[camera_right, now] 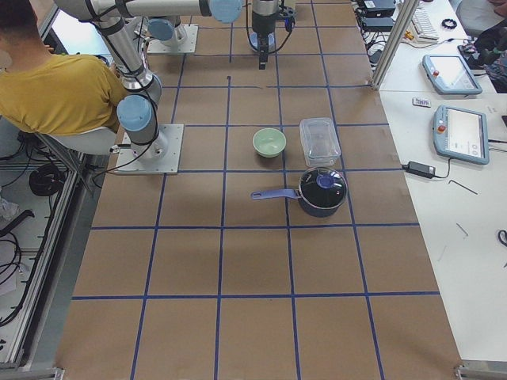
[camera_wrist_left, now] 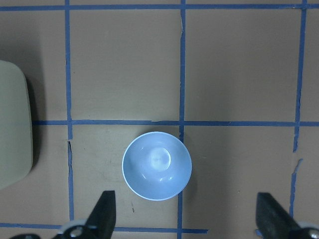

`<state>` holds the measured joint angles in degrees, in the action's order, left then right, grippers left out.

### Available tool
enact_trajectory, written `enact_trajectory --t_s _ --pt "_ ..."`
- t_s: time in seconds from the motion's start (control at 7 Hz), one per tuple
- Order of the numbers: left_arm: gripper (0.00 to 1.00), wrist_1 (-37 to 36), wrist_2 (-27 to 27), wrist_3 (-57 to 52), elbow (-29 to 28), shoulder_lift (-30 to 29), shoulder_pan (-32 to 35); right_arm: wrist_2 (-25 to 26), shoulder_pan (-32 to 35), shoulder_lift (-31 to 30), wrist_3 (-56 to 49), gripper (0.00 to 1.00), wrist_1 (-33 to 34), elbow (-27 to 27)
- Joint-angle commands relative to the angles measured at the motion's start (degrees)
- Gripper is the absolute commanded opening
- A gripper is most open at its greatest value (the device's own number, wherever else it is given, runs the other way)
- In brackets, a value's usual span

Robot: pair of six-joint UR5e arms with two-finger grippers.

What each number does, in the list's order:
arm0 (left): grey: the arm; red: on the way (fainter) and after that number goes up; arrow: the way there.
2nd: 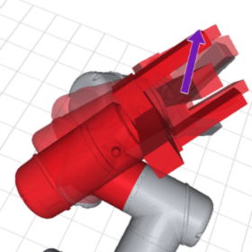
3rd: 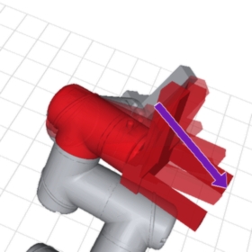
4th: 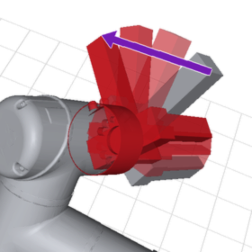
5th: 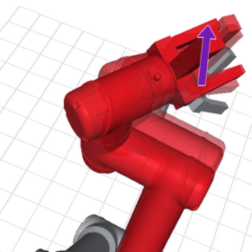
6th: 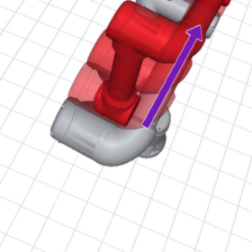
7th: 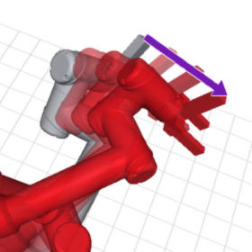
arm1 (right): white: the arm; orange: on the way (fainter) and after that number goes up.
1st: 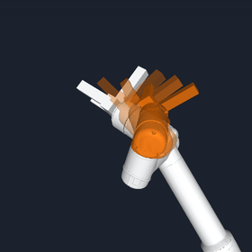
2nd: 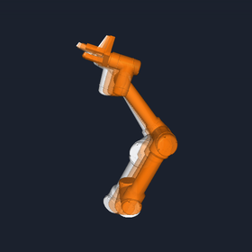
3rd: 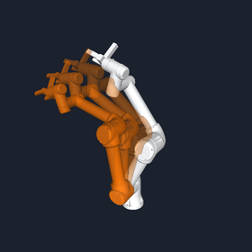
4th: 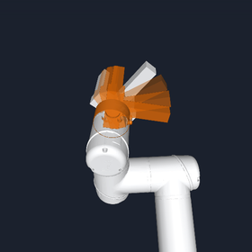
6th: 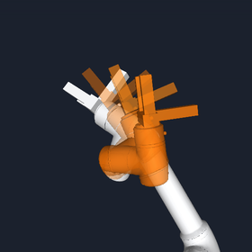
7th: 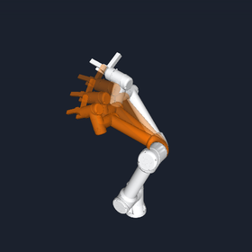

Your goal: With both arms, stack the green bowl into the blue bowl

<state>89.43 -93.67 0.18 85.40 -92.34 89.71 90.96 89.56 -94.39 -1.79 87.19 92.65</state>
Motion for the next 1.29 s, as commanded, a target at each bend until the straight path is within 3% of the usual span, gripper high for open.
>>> enact_trajectory --t_s 0.0,0.86,1.0,1.14 --pt "1.00 -0.4 0.1 0.0 1.4 0.6 -0.1 0.0 0.0 -0.1 0.0 1.00 0.0 0.0" --pt "1.00 -0.3 -0.4 -2.3 3.1 0.6 -0.8 0.1 0.0 -0.1 0.0 1.00 0.0 0.1" --pt "1.00 -3.7 -0.6 -12.1 5.2 0.7 -3.9 0.0 0.0 0.0 0.0 1.00 0.0 0.1" --pt "1.00 -4.7 0.1 -14.0 9.0 0.7 -8.9 0.0 -0.1 0.4 -1.0 1.00 0.1 0.1"
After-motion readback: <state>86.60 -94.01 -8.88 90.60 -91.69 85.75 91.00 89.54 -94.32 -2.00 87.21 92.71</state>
